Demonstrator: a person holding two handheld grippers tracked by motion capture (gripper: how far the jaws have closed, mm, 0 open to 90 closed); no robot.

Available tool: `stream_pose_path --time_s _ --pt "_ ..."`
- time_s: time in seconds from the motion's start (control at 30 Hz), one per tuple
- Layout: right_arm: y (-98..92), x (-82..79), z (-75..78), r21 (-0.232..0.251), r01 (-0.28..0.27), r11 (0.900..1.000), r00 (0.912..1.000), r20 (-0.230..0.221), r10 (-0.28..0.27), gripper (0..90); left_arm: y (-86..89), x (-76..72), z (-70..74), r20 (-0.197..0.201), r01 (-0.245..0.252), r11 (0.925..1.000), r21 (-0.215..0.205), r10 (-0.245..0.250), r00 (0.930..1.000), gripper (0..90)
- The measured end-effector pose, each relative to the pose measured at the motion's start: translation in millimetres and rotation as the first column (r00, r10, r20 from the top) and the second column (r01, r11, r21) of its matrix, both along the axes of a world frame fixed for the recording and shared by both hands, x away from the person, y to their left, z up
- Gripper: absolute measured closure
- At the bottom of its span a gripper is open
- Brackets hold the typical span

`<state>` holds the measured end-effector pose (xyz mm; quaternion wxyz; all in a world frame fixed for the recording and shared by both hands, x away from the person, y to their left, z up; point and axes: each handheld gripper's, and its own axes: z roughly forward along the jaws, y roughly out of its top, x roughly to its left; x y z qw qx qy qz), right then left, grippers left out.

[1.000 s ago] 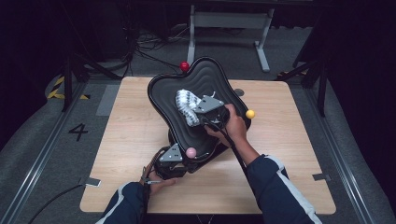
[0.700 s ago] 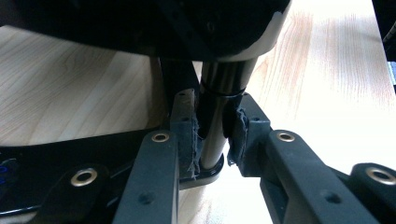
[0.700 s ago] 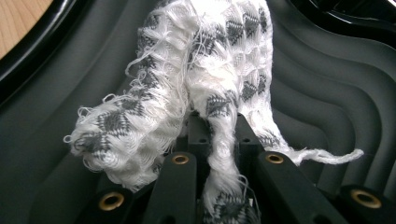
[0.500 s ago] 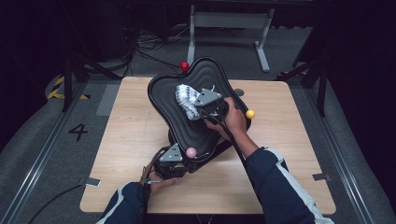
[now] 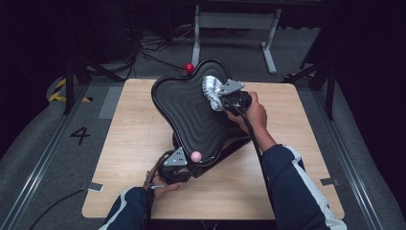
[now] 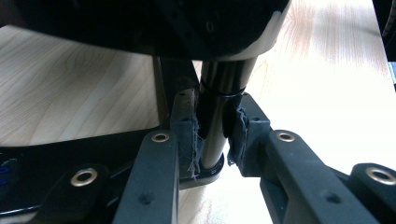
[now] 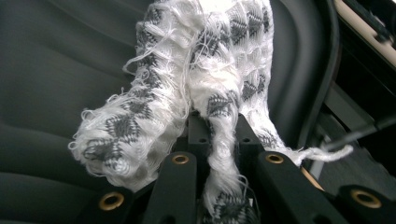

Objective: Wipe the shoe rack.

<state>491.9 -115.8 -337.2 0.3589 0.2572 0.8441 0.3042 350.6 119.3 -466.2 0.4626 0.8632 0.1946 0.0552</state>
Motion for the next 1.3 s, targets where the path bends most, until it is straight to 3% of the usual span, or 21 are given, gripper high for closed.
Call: stream_pose_path --time_s 0.23,0.27,0.53,0.67,0.9,1.3 --pt "-30.1 13.7 -2.5 0.004 0.070 0.998 0.9973 -0.021 -0.070 82.1 0.2 -0.1 0.2 -0.003 -0.002 1.0000 0.003 0.002 1.0000 73.7" --pt "-34.3 15.2 -2.1 0.025 0.068 0.997 0.9973 -0.029 -0.067 82.1 0.2 0.0 0.2 -0.004 -0.003 1.0000 0.002 0.003 1.0000 73.7" --pt "-31.4 13.6 3.2 0.044 0.057 0.997 0.9983 -0.015 -0.056 82.0 0.5 0.3 -0.1 -0.012 0.001 1.0000 0.001 -0.001 0.9999 73.6" --pt "-21.2 9.0 4.9 0.058 0.034 0.998 0.9993 -0.017 -0.033 82.0 0.6 0.9 -0.3 -0.013 0.005 1.0000 -0.001 -0.005 0.9999 73.7" --pt "15.9 -9.3 8.3 0.044 -0.062 0.997 0.9980 0.006 0.062 82.0 0.5 0.7 -0.3 -0.011 0.003 1.0000 0.000 -0.003 0.9999 73.6" --pt "71.3 -33.9 11.6 0.021 -0.198 0.980 0.9799 0.026 0.198 82.0 0.5 0.4 -0.4 -0.012 0.000 1.0000 0.000 0.000 0.9999 73.6"
